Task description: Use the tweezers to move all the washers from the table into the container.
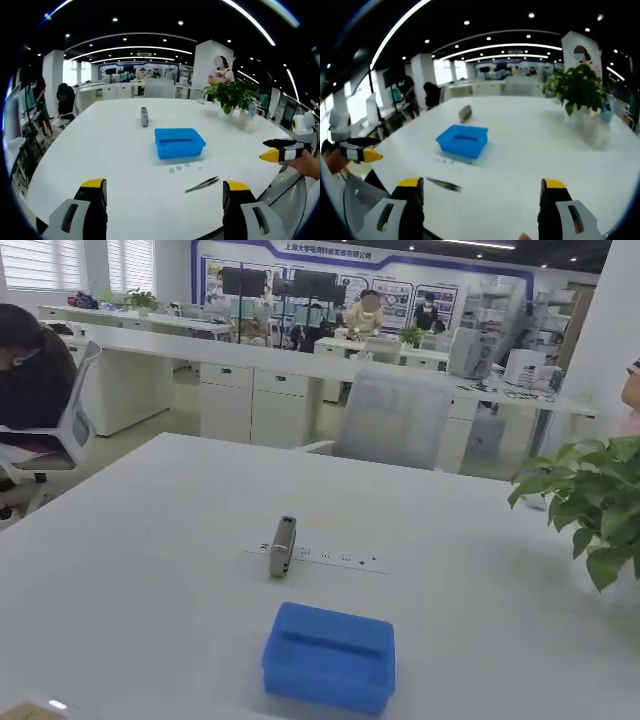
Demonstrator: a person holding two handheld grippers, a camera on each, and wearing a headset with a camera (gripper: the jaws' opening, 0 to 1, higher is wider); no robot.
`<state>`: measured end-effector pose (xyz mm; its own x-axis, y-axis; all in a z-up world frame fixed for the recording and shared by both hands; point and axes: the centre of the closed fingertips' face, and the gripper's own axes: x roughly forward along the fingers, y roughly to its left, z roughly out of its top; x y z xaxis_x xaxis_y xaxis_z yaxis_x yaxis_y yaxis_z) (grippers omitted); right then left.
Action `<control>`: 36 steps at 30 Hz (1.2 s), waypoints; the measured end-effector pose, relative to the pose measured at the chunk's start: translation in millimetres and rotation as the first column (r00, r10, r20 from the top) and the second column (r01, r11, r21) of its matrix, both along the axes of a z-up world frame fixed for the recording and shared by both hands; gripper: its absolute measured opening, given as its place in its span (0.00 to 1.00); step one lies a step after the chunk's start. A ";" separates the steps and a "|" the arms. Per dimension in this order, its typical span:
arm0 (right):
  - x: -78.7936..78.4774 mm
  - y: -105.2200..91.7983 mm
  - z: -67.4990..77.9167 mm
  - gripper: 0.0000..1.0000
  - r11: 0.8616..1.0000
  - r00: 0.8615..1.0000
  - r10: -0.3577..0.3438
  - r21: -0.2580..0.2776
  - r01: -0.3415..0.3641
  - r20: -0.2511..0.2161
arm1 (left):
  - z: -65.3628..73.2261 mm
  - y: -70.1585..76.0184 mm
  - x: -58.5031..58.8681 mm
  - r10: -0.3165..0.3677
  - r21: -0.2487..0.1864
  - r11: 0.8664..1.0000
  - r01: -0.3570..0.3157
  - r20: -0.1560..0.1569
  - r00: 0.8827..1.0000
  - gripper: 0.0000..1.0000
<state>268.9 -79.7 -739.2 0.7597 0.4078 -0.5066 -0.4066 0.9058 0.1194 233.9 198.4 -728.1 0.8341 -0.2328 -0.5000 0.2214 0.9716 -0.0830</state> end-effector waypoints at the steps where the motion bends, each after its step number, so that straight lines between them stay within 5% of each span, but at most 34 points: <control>1: 0.4 -0.1 -0.3 0.95 1.000 1.000 0.001 -0.001 -0.001 -0.001 | -0.2 -0.1 0.1 0.000 0.000 1.000 0.000 0.000 1.000 0.99; 36: 1.0 -1.1 -4.8 0.95 1.000 1.000 -0.002 -0.007 0.002 -0.007 | -5.5 1.9 3.0 -0.020 0.018 1.000 0.020 -0.012 1.000 0.99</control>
<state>269.9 -80.8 -744.0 0.7567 0.4032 -0.5146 -0.4042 0.9072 0.1163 236.8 200.2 -733.6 0.8235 -0.2405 -0.5139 0.2402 0.9683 -0.0682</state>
